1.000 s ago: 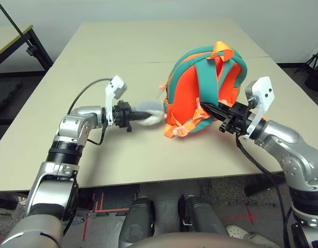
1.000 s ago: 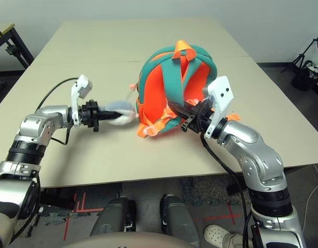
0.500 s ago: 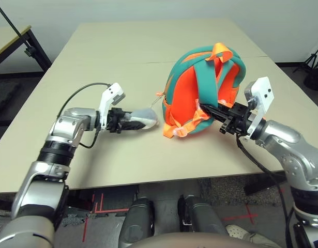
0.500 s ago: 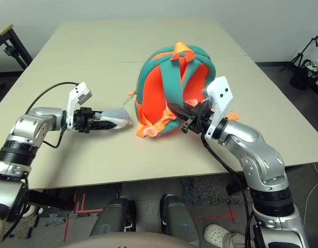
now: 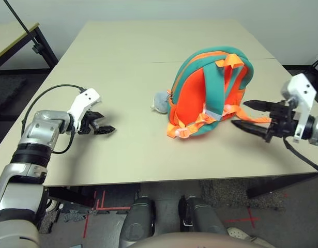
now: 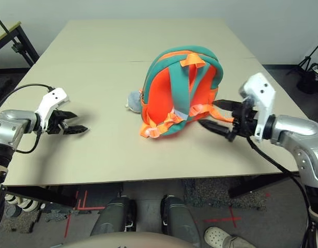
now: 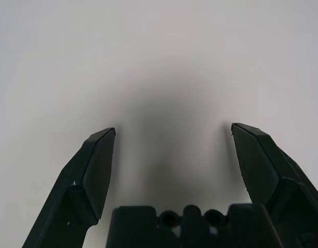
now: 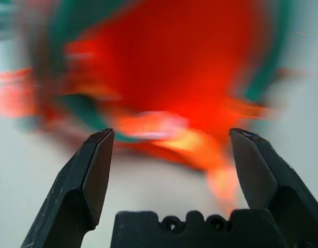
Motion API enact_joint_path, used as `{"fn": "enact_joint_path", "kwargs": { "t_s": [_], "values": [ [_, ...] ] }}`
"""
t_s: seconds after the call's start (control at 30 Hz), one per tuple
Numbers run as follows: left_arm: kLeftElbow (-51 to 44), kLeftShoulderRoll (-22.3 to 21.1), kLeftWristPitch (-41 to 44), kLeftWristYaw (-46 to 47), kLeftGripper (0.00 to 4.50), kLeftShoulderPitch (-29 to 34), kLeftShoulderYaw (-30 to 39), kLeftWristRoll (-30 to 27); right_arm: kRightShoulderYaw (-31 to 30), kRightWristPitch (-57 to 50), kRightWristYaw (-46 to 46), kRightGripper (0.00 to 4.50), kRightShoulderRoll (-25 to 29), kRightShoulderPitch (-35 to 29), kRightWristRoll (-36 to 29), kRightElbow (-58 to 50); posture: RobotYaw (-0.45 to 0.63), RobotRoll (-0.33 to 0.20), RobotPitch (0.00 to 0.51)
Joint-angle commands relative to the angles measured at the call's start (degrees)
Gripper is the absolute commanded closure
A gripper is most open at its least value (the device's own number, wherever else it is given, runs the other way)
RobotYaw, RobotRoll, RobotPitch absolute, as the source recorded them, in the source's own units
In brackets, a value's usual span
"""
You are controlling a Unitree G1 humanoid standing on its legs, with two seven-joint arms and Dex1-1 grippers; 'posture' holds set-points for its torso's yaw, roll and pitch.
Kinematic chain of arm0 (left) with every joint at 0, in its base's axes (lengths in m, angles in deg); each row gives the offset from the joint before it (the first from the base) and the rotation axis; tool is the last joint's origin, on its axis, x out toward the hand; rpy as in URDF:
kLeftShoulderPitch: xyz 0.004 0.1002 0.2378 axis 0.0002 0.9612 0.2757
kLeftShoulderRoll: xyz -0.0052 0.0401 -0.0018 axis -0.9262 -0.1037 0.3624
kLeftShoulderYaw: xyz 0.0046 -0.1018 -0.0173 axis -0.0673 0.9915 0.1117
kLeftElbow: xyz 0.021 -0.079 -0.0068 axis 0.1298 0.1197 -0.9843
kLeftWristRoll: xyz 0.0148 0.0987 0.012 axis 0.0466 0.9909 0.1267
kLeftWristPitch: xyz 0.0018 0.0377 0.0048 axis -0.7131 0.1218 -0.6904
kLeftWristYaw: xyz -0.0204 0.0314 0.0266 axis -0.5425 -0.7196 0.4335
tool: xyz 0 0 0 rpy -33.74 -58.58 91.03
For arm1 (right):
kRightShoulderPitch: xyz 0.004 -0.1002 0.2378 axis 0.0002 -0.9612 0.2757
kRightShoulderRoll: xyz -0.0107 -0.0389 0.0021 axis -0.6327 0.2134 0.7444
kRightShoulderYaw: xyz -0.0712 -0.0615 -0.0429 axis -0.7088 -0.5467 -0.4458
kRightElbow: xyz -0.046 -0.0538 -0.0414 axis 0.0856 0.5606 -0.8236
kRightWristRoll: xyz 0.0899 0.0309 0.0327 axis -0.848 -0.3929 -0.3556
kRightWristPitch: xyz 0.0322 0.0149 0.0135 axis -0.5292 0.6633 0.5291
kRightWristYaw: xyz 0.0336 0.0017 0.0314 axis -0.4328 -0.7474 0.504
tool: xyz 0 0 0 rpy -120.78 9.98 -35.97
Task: Put the pencil case into the backpack and zip it.
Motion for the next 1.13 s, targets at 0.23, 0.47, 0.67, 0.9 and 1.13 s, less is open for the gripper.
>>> {"fn": "enact_joint_path", "kwargs": {
  "t_s": [0.23, 0.47, 0.67, 0.9, 1.13],
  "values": [
    [7.40, 10.34, -16.93, 27.40, 0.00, 5.66, 11.54, 0.76, 1.74, 15.10, 15.65, 0.01, -12.35, 3.44, 10.02, 19.93, 0.14, 0.000, 0.075],
    [5.45, 16.42, -20.72, 37.77, 0.00, 6.53, 18.45, -1.70, 3.42, 26.90, 25.47, 0.01, -18.81, 8.72, 13.25, 35.65, 0.16, 0.000, 0.074],
    [5.68, 18.91, -21.66, 39.54, 0.00, 5.57, 21.18, -3.97, 3.53, 34.42, 30.15, 0.01, -20.96, 12.78, 14.50, 44.70, 0.18, 0.000, 0.074],
    [3.44, 21.92, -22.80, 40.05, 0.00, 6.71, 22.48, -6.38, 3.85, 38.91, 34.95, 0.01, -22.47, 16.45, 15.29, 50.24, 0.18, 0.000, 0.063],
    [0.69, 23.37, -25.15, 42.50, 0.00, 8.14, 24.67, -6.98, 3.30, 40.48, 35.86, 0.01, -23.02, 20.13, 15.76, 55.18, 0.20, 0.000, 0.058]
  ]
}}
